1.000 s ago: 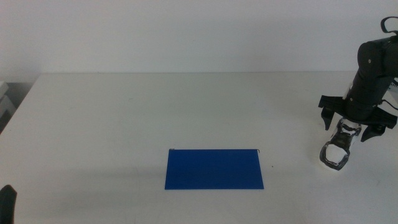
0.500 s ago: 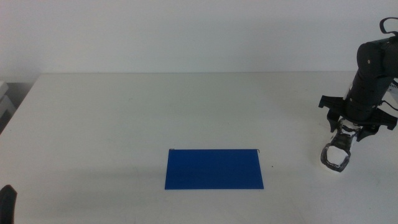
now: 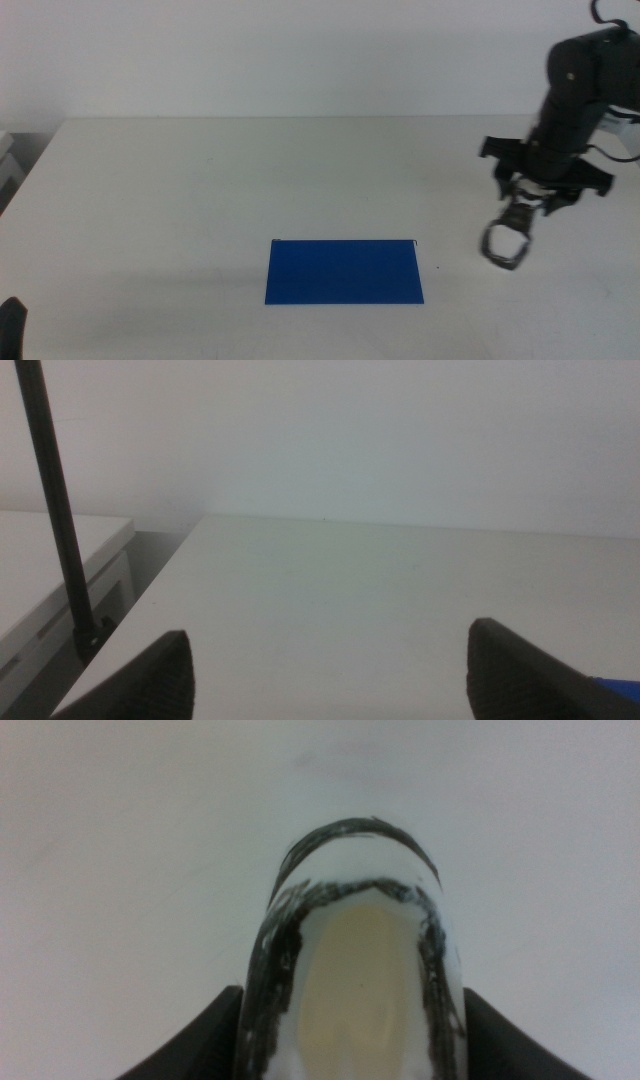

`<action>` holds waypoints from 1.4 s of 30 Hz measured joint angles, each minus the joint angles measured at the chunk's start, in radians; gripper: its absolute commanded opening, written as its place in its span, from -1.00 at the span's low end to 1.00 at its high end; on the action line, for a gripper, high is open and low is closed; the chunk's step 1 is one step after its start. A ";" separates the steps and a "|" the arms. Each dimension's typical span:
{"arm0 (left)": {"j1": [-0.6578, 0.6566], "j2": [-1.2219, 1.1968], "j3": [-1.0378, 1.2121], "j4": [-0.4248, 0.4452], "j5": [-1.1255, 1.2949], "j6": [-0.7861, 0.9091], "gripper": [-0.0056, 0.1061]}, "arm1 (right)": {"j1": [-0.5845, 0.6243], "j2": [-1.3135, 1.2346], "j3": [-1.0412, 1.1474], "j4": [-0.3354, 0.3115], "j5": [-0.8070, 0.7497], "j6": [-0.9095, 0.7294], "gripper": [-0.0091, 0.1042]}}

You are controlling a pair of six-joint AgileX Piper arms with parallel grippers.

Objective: Use one arm to grab the shoe from the table and place it on the mat.

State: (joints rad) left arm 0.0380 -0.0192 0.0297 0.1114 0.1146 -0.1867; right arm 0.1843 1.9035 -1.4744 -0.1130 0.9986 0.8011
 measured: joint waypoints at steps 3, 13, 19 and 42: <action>0.000 0.000 0.000 0.000 0.000 0.000 0.78 | 0.059 -0.013 0.000 0.027 0.001 0.031 -0.91; 0.000 0.000 0.000 0.000 0.000 0.000 0.78 | 0.316 -0.017 0.000 0.024 -0.044 0.245 -0.91; 0.000 0.000 0.000 0.000 0.000 0.000 0.78 | 0.448 0.034 -0.059 -0.028 -0.049 0.379 -0.91; 0.000 0.000 0.000 0.000 0.000 0.000 0.78 | 0.538 0.220 -0.336 -0.114 0.104 0.412 -0.91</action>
State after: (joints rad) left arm 0.0380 -0.0192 0.0297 0.1114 0.1146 -0.1867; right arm 0.7227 2.1237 -1.8107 -0.2270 1.1029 1.2130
